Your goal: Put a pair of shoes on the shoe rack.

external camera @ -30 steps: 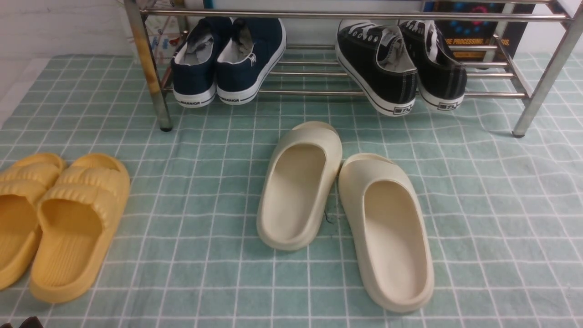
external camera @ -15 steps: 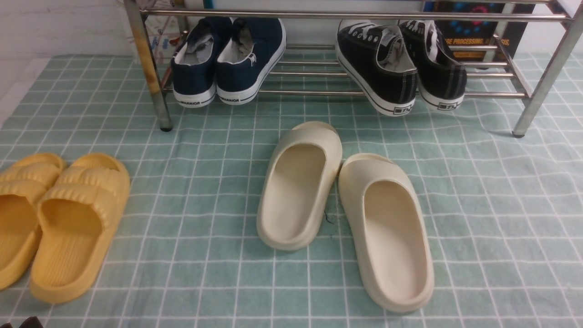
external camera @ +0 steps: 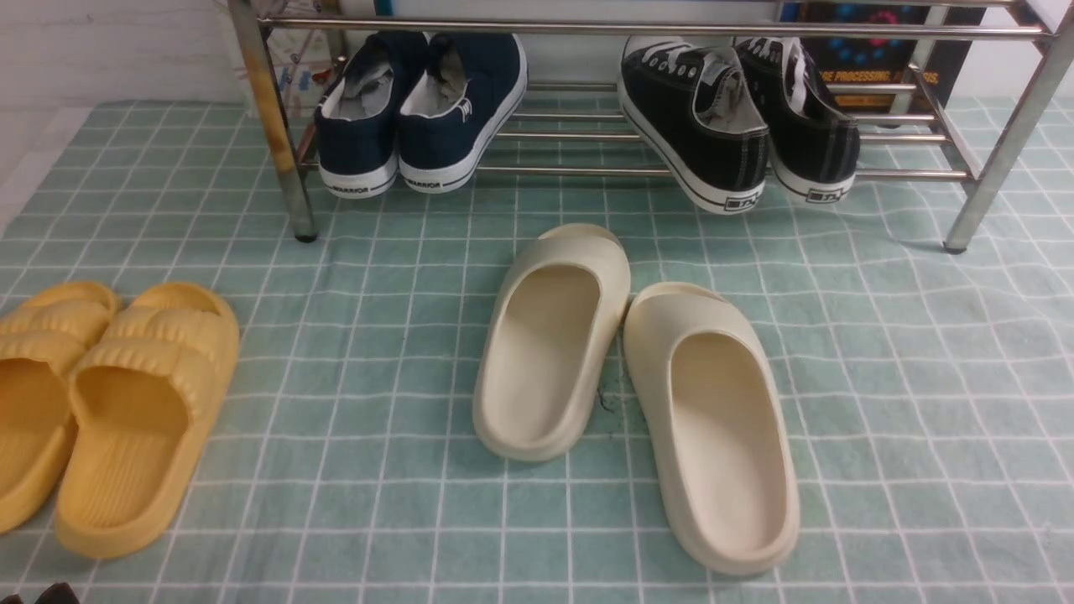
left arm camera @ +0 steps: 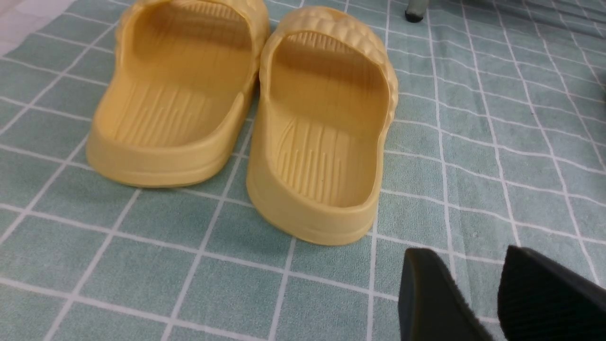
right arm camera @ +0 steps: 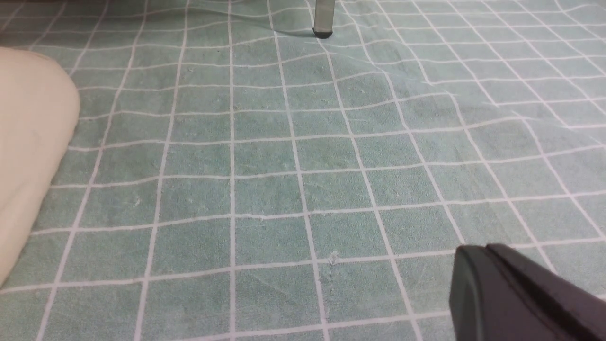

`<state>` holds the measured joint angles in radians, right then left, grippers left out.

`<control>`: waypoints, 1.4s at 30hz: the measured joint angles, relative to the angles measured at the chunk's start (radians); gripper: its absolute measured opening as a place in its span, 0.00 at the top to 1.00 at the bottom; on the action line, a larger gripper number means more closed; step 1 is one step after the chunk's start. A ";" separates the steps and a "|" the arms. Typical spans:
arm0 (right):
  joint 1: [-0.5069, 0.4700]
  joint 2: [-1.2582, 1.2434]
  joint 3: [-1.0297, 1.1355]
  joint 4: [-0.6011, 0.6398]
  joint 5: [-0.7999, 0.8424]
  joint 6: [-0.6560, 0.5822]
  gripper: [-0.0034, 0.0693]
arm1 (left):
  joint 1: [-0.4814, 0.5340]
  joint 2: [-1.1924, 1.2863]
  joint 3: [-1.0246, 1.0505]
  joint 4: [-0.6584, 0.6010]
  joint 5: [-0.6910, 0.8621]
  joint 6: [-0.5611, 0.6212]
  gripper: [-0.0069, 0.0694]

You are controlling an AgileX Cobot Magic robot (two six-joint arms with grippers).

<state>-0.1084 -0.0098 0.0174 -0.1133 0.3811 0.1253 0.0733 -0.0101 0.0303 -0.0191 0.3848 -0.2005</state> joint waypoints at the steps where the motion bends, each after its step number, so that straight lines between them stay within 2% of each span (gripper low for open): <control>1: 0.000 0.000 0.000 0.000 0.000 0.000 0.92 | 0.000 0.000 0.000 0.000 0.000 0.000 0.60; 42: 0.000 0.000 0.000 0.000 0.001 -0.001 0.85 | 0.000 0.000 0.000 0.000 0.000 0.000 0.60</control>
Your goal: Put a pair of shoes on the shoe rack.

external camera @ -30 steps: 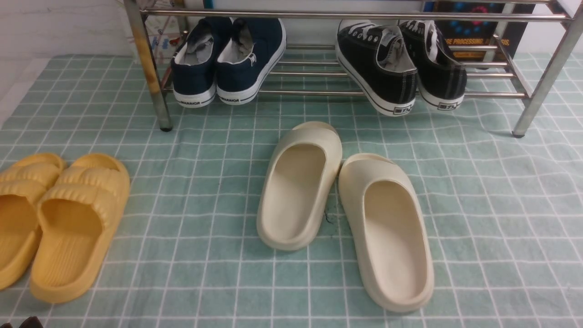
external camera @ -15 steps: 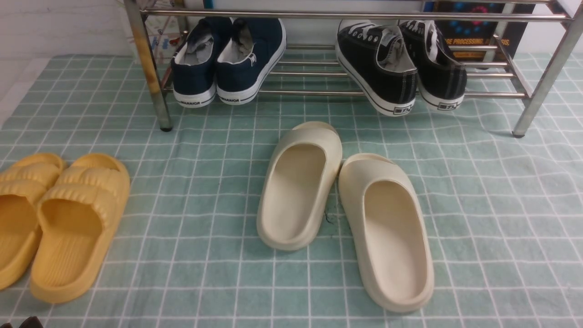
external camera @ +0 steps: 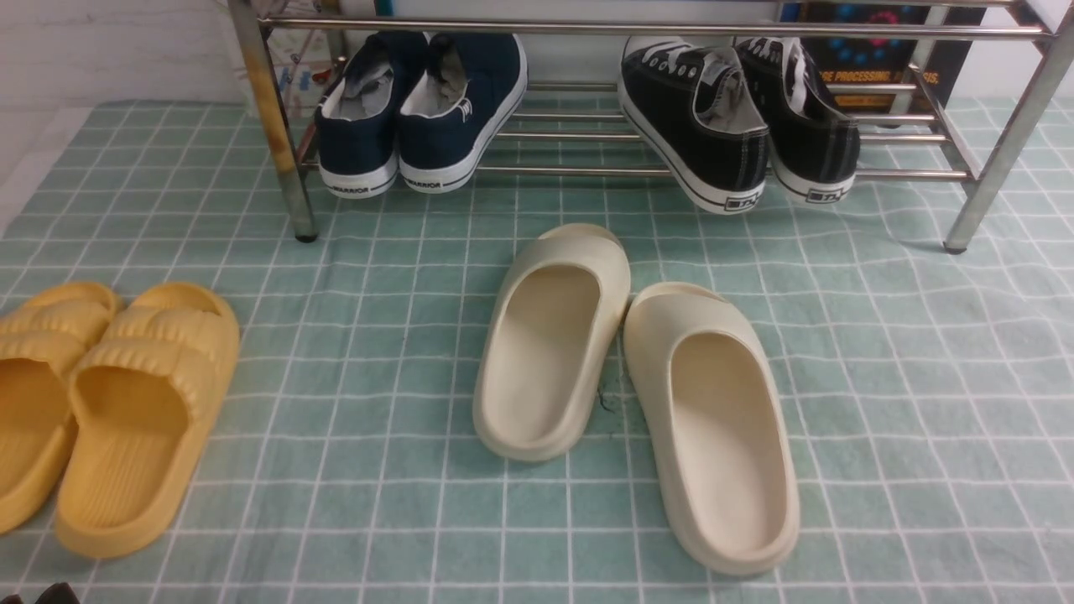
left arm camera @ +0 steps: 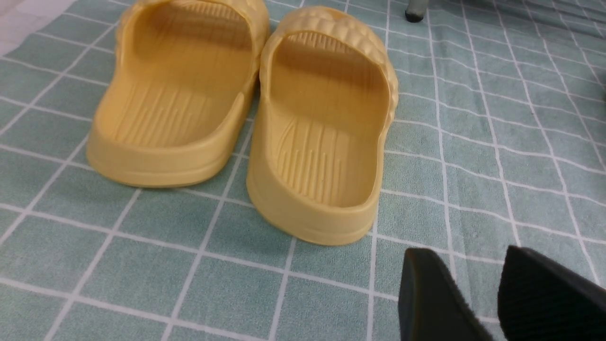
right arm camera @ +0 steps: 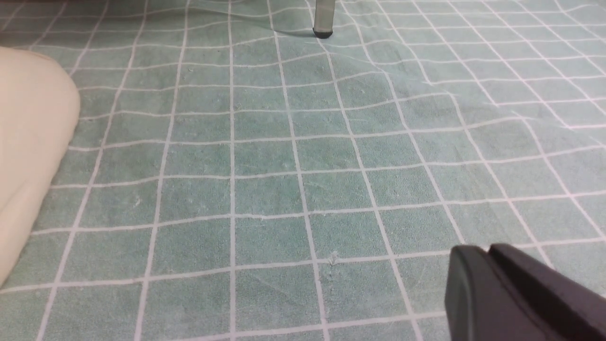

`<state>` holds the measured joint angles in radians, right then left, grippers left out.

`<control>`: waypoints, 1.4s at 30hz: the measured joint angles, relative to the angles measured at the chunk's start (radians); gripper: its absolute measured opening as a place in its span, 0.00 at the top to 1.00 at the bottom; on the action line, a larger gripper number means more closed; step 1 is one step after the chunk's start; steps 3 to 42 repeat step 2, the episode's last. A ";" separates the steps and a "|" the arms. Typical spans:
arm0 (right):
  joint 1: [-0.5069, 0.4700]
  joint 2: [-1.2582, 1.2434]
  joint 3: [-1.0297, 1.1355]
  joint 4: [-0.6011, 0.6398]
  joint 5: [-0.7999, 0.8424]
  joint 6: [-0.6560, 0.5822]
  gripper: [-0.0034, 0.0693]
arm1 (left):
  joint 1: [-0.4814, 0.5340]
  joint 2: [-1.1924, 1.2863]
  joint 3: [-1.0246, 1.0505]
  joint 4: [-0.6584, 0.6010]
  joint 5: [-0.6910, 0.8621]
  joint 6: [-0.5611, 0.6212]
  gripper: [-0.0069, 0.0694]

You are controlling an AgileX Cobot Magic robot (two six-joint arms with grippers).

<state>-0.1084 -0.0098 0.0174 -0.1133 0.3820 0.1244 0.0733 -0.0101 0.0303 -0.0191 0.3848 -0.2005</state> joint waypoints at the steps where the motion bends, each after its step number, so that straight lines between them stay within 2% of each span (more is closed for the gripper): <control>1: 0.000 0.000 0.000 0.000 0.000 0.000 0.85 | 0.000 0.000 0.000 0.000 0.000 0.000 0.60; 42: 0.000 0.000 0.000 0.000 0.000 0.000 0.85 | 0.000 0.000 0.000 0.000 0.000 0.000 0.60</control>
